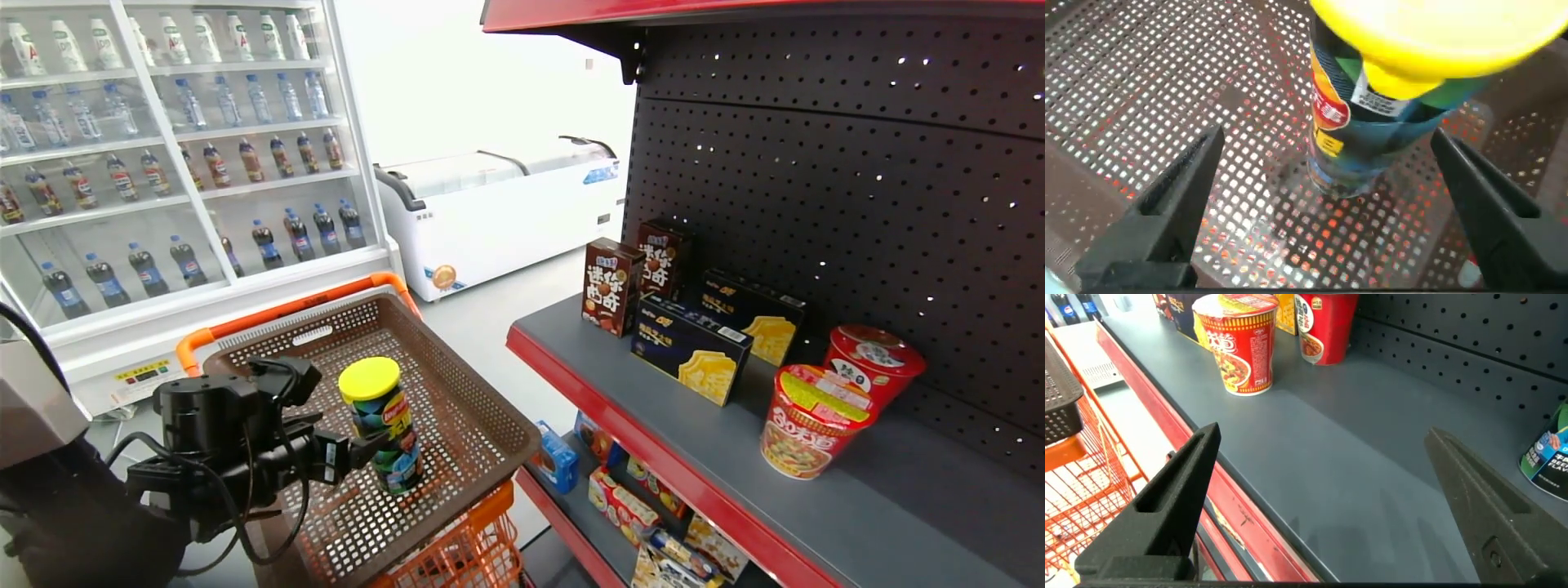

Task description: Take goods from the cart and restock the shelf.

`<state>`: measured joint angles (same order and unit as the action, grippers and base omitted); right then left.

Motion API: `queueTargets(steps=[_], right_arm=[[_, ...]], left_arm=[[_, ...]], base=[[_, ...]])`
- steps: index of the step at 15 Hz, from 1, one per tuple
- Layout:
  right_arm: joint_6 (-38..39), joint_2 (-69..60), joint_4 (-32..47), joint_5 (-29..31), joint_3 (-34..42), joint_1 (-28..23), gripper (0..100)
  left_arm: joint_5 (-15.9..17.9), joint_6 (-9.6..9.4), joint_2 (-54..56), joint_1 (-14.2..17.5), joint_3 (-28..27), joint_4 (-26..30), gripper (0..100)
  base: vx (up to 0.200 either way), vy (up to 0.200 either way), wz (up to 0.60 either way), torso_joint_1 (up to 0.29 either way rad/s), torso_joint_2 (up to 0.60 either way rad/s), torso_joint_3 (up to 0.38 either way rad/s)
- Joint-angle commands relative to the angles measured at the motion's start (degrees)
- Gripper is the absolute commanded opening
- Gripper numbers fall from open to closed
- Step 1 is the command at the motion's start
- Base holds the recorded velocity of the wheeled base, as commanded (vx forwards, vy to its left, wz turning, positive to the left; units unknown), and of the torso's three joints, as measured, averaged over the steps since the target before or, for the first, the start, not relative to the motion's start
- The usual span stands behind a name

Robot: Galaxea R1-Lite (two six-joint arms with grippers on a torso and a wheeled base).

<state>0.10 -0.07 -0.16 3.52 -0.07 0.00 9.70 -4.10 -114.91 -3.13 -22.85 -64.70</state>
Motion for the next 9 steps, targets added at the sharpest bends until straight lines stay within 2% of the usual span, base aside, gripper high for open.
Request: queueTargets(steps=[1, 2, 4, 6, 9], right_arm=[[0.0, 0.1, 0.0, 0.0, 0.0, 0.0, 100], [0.0, 0.1, 0.0, 0.0, 0.0, 0.0, 100], [0.0, 0.1, 0.0, 0.0, 0.0, 0.0, 100], [0.0, 0.1, 0.0, 0.0, 0.0, 0.0, 100], [0.0, 0.1, 0.0, 0.0, 0.0, 0.0, 100]], left_arm=[[0.4, -0.3, -4.6, -0.1, -0.7, -1.0, 100], [3.2, -0.3, -6.2, -0.5, -1.0, -2.1, 100], [6.6, -0.47, -7.7, -1.4, -2.1, -2.6, 100], [6.6, -0.47, -10.2, -2.7, -4.1, -2.7, 100], [6.4, -0.56, -12.7, -2.7, -5.5, -3.5, 100]], base=[[0.0, 0.0, 0.0, 0.0, 0.0, 0.0], [0.0, 0.0, 0.0, 0.0, 0.0, 0.0], [0.0, 0.0, 0.0, 0.0, 0.0, 0.0], [0.0, 0.0, 0.0, 0.0, 0.0, 0.0], [0.0, 0.0, 0.0, 0.0, 0.0, 0.0]])
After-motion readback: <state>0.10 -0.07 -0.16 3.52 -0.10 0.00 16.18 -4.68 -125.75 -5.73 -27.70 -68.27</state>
